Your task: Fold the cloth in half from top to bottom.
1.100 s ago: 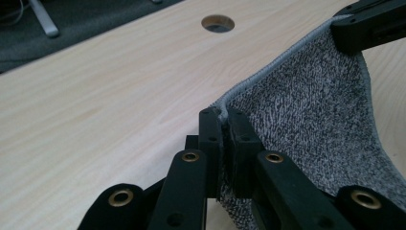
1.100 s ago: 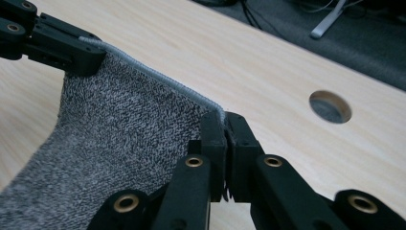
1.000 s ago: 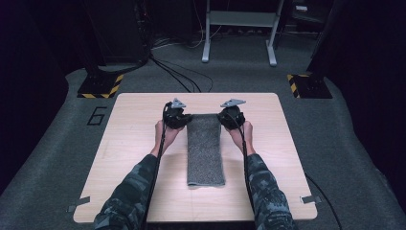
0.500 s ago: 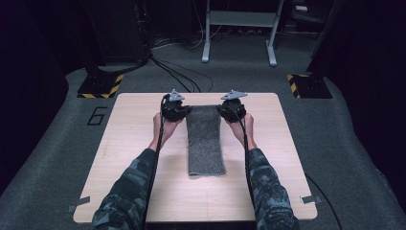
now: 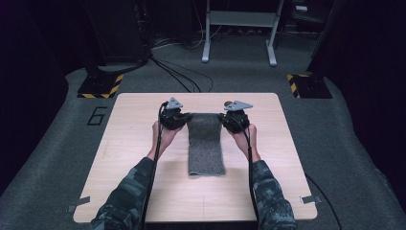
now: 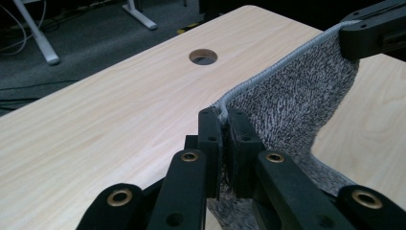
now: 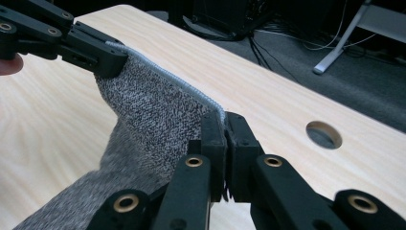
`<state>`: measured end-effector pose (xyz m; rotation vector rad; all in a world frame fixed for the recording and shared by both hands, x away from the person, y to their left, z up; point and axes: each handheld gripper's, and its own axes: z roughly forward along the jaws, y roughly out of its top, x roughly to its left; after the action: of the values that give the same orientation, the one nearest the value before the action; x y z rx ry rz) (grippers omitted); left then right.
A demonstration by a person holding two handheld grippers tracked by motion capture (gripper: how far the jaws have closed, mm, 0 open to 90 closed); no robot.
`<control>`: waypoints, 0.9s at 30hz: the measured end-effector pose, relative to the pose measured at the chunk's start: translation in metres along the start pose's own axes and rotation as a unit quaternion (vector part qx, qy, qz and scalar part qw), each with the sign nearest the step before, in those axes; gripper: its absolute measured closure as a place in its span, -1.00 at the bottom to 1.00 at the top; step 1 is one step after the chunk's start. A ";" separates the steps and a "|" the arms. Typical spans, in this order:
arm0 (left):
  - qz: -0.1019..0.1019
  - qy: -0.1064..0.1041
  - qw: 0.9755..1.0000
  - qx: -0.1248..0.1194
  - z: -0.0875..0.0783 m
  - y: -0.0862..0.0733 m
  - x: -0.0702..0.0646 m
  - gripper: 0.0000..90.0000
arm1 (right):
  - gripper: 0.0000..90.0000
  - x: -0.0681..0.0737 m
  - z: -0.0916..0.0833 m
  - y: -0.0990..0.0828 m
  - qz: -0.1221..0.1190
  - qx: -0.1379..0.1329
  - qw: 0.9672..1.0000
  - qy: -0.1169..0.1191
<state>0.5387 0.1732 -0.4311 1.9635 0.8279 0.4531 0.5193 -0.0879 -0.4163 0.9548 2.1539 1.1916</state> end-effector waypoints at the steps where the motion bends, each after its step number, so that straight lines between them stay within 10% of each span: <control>1: 0.002 -0.002 1.000 0.001 -0.001 -0.002 -0.002 0.90 | 0.95 0.002 -0.001 -0.003 0.006 0.003 1.000 -0.001; 27: 0.006 -0.037 0.999 0.020 -0.021 -0.047 -0.045 0.91 | 0.95 0.033 -0.039 -0.047 -0.025 0.015 0.999 0.030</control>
<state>0.4764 0.1703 -0.4604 2.0106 0.7839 0.3701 0.4554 -0.0998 -0.4401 0.8845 2.2348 1.1808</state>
